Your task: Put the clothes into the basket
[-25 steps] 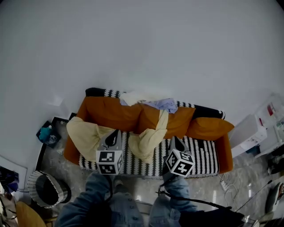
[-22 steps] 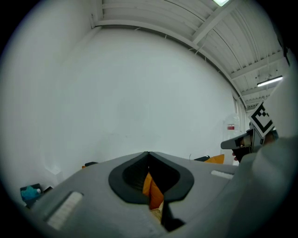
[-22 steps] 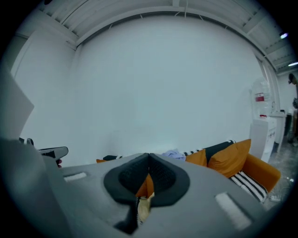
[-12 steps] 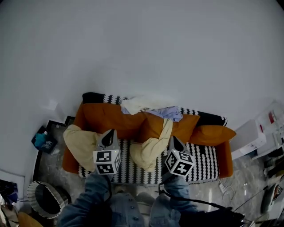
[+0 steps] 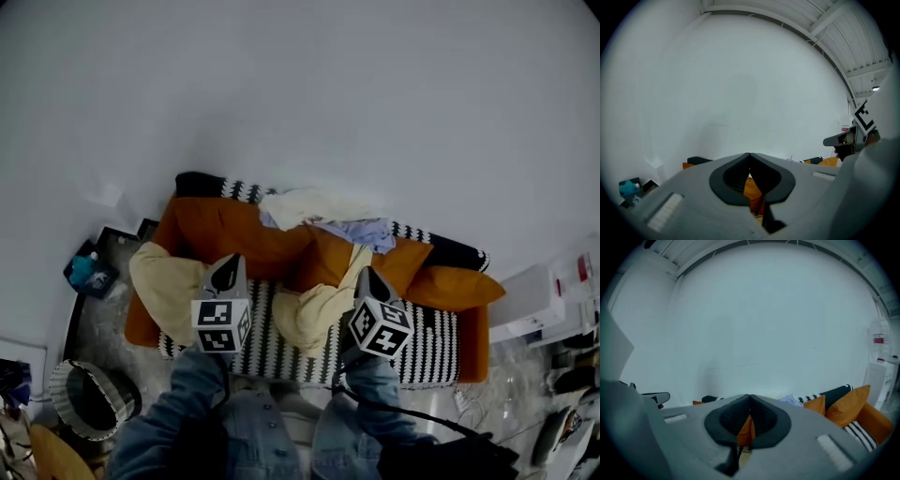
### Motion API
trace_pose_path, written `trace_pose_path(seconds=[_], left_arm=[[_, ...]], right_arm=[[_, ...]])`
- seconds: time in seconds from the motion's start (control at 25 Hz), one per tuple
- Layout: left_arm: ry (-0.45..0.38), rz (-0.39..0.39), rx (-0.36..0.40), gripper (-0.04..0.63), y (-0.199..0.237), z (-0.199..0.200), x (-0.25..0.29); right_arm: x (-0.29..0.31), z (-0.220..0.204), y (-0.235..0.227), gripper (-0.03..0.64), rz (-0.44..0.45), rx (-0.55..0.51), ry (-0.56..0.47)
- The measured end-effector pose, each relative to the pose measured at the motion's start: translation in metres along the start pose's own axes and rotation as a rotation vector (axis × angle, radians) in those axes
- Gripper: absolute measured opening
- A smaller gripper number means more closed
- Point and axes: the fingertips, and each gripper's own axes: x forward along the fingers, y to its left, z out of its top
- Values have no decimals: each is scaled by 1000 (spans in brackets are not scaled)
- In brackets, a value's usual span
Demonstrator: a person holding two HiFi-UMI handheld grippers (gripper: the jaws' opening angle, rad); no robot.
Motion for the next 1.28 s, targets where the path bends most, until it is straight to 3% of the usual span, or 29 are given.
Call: trace_pose_path(seconds=[0.16, 0.44, 0.68, 1.0, 1.28], left_arm=[[24, 4, 0, 2, -7, -11, 12], [162, 30, -7, 2, -15, -69, 25], [271, 27, -2, 2, -16, -129, 34], [438, 39, -4, 2, -10, -241, 29], [488, 35, -9, 2, -12, -314, 44]], right_arm=[[12, -12, -13, 3, -4, 12, 36], [32, -61, -37, 3, 6, 35, 140], [50, -125, -52, 3, 5, 74, 247], [57, -230, -69, 3, -11, 94, 393], [69, -310, -86, 3, -24, 103, 457]])
